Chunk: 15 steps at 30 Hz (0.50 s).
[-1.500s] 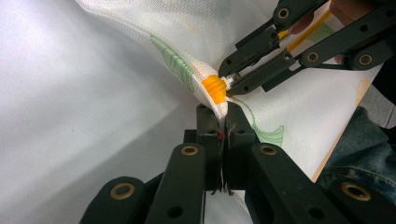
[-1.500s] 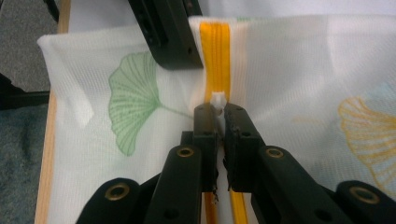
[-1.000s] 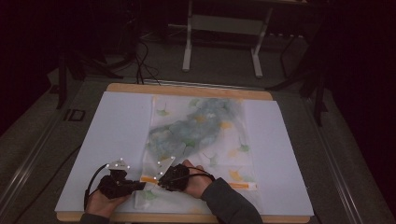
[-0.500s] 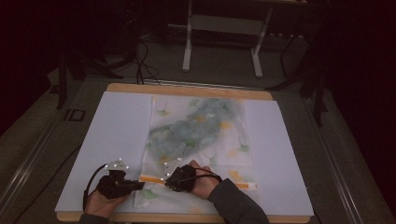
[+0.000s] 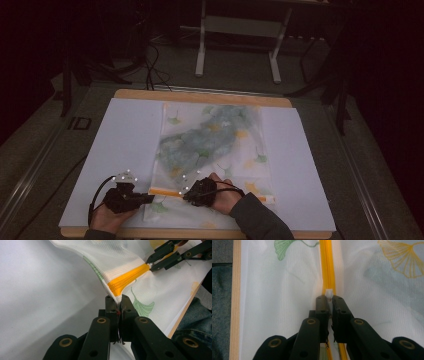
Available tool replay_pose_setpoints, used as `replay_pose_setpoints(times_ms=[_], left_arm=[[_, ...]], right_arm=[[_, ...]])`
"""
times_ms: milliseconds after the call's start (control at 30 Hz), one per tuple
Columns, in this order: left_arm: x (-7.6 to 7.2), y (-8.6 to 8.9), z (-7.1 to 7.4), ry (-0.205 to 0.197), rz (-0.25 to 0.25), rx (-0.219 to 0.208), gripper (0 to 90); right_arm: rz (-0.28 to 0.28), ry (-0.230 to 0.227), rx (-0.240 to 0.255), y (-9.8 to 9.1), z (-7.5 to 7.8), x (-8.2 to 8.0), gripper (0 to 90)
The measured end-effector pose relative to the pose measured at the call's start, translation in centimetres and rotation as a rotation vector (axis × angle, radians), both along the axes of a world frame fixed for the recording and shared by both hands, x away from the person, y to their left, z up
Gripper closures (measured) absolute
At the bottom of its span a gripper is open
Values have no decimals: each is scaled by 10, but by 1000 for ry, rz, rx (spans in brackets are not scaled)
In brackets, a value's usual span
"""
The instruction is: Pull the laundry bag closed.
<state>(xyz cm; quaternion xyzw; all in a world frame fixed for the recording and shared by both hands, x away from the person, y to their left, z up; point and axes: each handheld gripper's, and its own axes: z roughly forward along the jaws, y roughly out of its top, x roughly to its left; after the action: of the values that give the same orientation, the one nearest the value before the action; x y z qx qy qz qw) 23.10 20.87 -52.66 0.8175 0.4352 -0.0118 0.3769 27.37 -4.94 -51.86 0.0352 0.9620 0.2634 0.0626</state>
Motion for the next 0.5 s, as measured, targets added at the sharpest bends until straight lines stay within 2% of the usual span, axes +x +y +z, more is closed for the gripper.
replay_pose_setpoints(times_ms=[500], left_arm=[[0,1,0,-5,-4,8,876]], right_arm=[[-13,-8,-19,-16,0,-1,843]])
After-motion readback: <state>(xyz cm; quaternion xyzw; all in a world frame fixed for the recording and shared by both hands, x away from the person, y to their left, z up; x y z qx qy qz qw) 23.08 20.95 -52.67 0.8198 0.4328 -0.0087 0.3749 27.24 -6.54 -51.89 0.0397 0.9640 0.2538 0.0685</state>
